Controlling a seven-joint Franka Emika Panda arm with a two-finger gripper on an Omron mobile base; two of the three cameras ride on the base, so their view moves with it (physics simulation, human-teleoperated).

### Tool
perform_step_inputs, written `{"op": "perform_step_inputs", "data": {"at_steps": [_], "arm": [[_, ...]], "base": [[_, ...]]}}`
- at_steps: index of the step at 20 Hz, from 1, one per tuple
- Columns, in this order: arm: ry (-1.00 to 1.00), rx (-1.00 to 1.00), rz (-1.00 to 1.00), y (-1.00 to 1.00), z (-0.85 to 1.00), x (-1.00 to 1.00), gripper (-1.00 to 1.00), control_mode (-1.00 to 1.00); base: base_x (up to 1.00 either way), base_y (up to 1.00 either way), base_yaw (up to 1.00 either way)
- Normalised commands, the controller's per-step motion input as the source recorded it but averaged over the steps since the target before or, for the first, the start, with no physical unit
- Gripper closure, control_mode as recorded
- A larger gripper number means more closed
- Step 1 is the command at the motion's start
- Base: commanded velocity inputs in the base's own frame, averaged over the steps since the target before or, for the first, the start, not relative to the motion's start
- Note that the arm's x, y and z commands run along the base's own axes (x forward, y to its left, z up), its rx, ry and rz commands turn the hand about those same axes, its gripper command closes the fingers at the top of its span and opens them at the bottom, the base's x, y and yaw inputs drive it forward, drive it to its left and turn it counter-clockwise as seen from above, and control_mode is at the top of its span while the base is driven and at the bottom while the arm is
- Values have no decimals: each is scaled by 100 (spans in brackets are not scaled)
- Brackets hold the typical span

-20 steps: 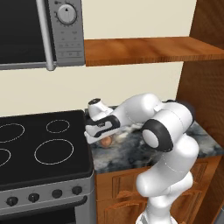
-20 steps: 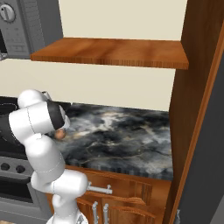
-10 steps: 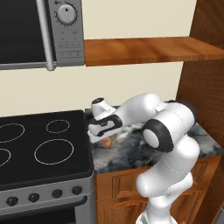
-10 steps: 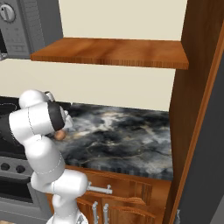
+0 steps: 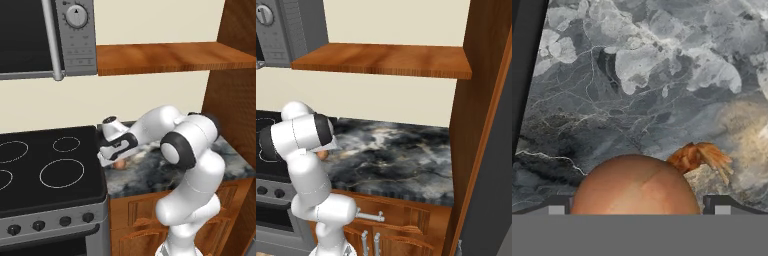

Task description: Place the onion in the correct fridge rack based on whether it is a fruit or vegetable. Finally, close the fridge door.

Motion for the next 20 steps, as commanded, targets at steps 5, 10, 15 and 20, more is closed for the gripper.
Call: {"op": "perform_step_inputs", "data": {"at_steps": [5,10,15,20], "arm": [[0,0,0,-2,-40,0,100,-100],[-2,0,0,-13,-17,-20,100,-100],[-12,0,-1,-1,61,-57,100,-100],[-10,0,0,-16,100,-58,100,-100]], "base": [[0,0,0],[0,0,0],[0,0,0],[0,0,0]]}}
